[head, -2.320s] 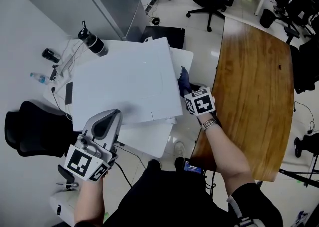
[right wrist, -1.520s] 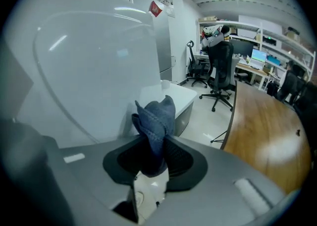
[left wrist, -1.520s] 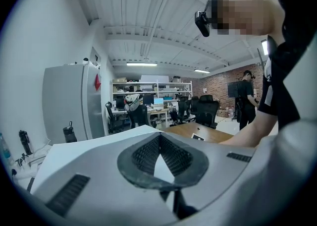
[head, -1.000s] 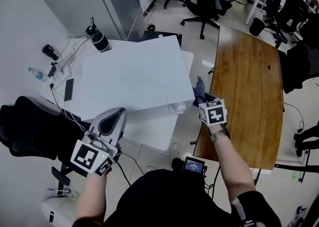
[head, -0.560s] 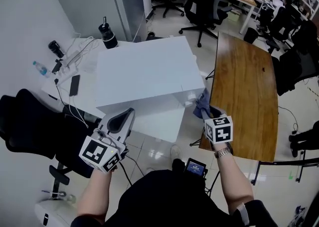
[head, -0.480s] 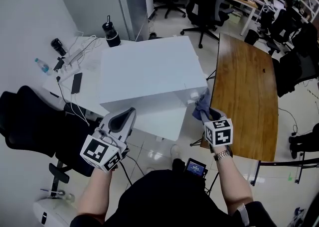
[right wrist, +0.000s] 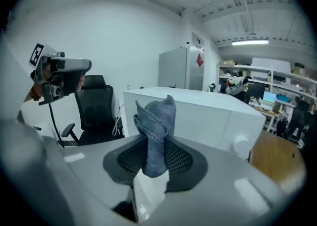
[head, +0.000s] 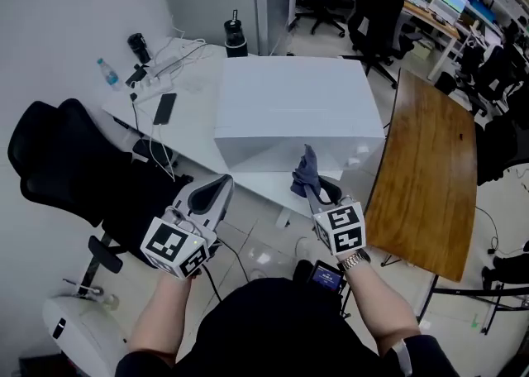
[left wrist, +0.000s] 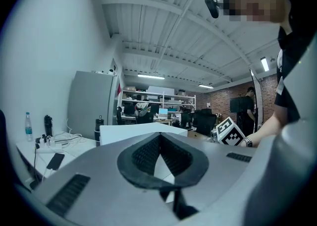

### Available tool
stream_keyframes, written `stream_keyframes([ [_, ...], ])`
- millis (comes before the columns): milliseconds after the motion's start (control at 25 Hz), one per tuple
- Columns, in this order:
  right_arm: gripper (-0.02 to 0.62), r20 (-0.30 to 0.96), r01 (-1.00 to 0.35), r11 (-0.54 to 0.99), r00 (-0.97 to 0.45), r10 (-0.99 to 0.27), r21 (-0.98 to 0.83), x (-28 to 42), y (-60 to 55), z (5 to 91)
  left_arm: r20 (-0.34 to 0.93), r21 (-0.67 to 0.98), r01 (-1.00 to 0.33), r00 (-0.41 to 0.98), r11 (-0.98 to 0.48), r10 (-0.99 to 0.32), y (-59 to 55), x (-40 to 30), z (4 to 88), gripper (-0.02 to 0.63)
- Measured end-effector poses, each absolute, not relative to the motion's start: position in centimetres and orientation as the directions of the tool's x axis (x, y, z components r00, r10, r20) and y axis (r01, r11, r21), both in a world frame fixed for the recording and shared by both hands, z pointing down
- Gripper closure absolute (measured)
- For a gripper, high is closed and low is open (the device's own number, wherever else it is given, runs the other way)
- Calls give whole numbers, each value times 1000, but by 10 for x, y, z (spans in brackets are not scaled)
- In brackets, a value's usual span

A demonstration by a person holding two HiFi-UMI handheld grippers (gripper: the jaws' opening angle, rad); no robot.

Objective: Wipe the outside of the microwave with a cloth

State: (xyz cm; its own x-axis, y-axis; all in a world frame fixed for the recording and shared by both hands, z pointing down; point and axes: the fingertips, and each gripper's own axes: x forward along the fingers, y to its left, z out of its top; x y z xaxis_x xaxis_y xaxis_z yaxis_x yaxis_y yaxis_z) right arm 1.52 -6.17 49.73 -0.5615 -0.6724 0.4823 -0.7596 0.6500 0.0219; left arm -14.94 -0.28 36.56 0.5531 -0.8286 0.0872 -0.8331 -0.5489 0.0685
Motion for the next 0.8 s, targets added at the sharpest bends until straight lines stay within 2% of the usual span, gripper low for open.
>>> stream_keyframes([
  [360, 495, 431, -592, 803, -708, -559, 68, -120, -50, 506, 103, 45, -915, 404, -402, -909, 42, -230, 363, 601],
  [800, 495, 429, -542, 834, -732, -529, 102, -202, -68, 524, 116, 22, -958, 285, -285, -951, 68, -299, 362, 601],
])
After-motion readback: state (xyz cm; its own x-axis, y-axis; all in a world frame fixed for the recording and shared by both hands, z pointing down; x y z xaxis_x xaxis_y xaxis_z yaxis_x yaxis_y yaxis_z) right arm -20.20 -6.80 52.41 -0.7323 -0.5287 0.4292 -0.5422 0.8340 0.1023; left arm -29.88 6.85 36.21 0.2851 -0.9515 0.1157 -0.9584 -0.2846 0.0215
